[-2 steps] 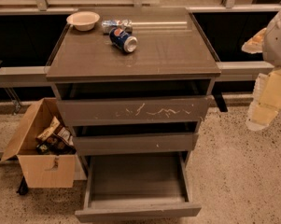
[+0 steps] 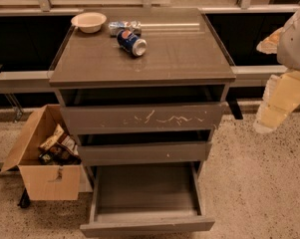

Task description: Place pepsi can into bottom drawer

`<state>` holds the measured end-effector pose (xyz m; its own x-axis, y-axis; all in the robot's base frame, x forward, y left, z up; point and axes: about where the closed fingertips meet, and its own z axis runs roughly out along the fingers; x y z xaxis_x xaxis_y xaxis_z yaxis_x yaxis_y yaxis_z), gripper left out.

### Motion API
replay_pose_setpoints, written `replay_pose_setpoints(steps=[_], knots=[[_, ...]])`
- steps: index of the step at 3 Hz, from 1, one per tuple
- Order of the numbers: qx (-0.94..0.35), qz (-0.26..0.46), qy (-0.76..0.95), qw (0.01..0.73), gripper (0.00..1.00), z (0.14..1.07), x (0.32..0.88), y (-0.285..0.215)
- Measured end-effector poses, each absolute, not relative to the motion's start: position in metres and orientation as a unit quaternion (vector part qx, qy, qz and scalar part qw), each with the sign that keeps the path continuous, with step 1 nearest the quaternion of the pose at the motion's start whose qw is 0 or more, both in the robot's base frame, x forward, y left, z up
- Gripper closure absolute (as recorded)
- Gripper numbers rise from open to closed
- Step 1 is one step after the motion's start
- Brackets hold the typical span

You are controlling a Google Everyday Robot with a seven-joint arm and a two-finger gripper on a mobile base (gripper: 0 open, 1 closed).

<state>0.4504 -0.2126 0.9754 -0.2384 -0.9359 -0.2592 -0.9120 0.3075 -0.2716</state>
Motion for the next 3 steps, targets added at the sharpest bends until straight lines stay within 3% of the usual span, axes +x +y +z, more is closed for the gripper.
replay_pose_setpoints(steps=[3], knots=[[-0.514, 0.123, 0.766, 0.366, 0.00, 0.963, 0.606, -0.151]])
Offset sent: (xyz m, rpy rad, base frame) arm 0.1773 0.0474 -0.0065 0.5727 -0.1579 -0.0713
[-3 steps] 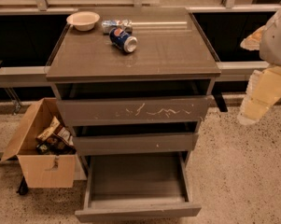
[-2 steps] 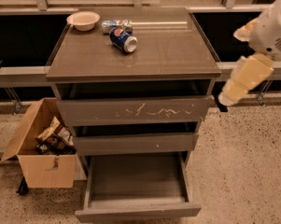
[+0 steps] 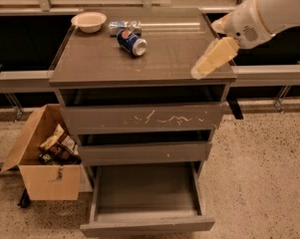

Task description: Place pepsi can into bottom drawer

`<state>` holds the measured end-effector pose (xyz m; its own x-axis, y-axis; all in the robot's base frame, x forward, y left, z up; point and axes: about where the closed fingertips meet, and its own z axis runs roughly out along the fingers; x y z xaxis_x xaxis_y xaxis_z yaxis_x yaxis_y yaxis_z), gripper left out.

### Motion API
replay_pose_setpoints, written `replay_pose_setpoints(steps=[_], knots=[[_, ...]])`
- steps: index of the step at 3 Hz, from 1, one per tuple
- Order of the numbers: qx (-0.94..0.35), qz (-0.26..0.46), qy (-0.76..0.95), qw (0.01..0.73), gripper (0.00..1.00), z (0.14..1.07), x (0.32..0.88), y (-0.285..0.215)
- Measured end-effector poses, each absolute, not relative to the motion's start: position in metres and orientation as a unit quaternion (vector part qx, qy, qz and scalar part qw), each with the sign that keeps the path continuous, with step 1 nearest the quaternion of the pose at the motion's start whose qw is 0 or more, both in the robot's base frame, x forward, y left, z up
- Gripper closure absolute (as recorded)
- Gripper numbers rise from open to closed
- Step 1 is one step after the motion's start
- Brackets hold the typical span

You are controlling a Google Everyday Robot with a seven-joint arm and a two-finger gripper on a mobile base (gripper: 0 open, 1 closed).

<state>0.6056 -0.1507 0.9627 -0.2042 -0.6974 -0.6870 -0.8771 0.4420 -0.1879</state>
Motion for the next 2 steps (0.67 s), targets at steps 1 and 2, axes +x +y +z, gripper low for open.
replay_pose_setpoints(steps=[1, 2], knots=[[-0.514, 0.187, 0.740, 0.391, 0.00, 0.9410, 0.6566, -0.1133], [-0.514, 0.187, 0.740, 0.391, 0.00, 0.9409, 0.6566, -0.1133]])
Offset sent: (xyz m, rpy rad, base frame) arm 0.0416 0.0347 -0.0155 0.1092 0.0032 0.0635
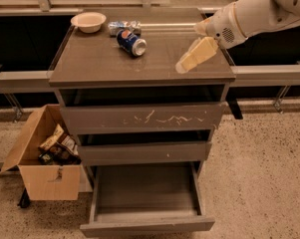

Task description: Place pepsi can into bottom drawer

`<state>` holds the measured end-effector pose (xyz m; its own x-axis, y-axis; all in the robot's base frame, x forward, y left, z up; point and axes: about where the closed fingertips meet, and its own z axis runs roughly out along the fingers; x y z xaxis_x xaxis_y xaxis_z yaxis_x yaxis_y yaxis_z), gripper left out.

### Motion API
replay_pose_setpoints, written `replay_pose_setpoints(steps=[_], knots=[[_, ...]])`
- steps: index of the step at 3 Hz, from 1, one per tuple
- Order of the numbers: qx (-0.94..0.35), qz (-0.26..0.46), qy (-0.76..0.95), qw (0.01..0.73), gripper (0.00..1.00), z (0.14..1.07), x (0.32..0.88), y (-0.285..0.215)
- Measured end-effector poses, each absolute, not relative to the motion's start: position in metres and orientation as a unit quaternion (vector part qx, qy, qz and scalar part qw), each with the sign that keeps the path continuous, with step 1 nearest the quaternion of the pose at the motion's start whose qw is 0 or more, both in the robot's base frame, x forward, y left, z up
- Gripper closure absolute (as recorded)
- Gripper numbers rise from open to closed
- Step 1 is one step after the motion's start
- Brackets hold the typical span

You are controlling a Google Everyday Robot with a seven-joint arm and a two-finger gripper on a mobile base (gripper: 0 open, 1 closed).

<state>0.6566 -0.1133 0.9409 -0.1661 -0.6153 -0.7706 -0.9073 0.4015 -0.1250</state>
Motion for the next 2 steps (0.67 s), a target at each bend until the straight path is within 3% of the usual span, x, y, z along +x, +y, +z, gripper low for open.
replay_pose_setpoints(steps=[2], knots=[[-0.485, 0.178, 0.749, 0.415, 0.00, 0.901, 0.744, -0.115]])
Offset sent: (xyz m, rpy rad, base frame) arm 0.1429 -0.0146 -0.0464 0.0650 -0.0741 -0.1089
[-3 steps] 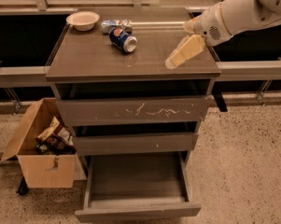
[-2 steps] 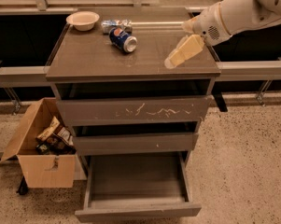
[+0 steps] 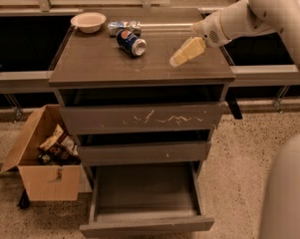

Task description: Place pepsi can into bottom drawer

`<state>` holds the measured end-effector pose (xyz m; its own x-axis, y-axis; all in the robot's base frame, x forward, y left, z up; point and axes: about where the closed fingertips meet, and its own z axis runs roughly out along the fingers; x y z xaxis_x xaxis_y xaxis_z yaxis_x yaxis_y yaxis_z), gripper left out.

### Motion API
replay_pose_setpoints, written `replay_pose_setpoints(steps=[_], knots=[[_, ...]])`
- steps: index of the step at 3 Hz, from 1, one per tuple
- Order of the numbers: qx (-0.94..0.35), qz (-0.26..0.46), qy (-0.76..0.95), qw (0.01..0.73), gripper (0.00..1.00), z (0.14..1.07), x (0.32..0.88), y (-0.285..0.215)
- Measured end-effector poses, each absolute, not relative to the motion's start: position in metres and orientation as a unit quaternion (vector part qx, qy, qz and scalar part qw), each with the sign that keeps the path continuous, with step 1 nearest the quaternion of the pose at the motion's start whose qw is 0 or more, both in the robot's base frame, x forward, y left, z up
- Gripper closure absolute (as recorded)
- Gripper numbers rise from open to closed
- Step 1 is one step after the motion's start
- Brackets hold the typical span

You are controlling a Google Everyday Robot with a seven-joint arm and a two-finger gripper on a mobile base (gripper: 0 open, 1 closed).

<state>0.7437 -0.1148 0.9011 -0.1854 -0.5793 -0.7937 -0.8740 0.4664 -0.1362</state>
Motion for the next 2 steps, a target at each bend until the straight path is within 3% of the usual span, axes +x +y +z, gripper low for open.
replay_pose_setpoints(steps=[2], knots=[[-0.471, 0.200, 0.746, 0.427, 0.00, 0.873, 0.813, -0.083]])
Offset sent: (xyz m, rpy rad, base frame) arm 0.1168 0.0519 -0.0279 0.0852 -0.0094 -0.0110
